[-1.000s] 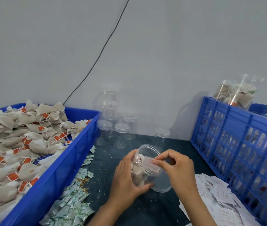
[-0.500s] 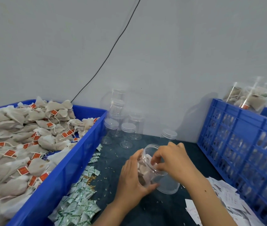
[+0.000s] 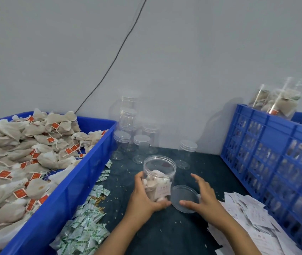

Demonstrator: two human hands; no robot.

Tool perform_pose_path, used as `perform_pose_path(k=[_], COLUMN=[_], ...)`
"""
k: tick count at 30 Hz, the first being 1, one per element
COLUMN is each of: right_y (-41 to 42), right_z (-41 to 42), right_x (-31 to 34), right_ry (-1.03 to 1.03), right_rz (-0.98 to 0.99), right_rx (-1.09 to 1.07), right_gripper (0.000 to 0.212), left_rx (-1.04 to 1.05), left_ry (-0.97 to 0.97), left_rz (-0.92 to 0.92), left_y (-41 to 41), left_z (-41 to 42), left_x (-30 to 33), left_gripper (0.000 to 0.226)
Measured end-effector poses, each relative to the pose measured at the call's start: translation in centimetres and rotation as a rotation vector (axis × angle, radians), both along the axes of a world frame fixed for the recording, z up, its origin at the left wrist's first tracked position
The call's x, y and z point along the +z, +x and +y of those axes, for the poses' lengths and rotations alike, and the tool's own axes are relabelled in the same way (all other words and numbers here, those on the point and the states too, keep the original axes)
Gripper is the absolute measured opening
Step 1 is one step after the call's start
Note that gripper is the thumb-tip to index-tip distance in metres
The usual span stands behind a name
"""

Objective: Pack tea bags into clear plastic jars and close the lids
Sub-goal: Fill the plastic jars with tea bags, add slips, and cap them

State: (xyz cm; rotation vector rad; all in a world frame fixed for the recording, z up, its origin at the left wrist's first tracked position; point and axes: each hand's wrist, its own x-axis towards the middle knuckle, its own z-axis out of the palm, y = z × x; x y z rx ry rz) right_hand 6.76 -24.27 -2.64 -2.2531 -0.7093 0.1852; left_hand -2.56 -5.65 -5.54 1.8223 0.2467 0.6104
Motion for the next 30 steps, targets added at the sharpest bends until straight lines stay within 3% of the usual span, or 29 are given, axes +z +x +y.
perform_pose_path(k=[4, 9, 14, 19, 24, 30], right_y=[-0.1, -0.6, -0.9, -1.4, -2.2, -4.1], right_z=[-0.4, 0.0, -0.1, -0.1, -0.1, 1.6], right_x=[-0.4, -0.4, 0.9, 2.3, 3.6, 3.4], right_ry=[-0.023, 0.043, 0.332, 0.558, 0.762, 0.655], right_rz=[0.006, -0.111, -0.271, -0.193, 0.001, -0.142], right_rx=[0.017, 0.047, 0.039, 0.132, 0.174, 0.176], right_gripper=[0.118, 0.112, 0.111, 0.112, 0.09, 0.052], left_rx=[0.025, 0.042, 0.072, 0.064, 0.042, -0.043], left_ry=[0.0, 0.0, 0.062, 0.107, 0.153, 0.227], left_rz=[0.025, -0.05, -0.169, -0.196, -0.196, -0.172], left_y=[0.1, -0.5, -0.9, -1.0, -1.1, -1.3], left_z=[0.1, 0.0, -0.2, -0.6, -0.6, -1.1], left_x=[0.1, 0.3, 0.9, 1.1, 1.1, 1.5], left_gripper=[0.092, 0.092, 0.095, 0.097, 0.099, 0.099])
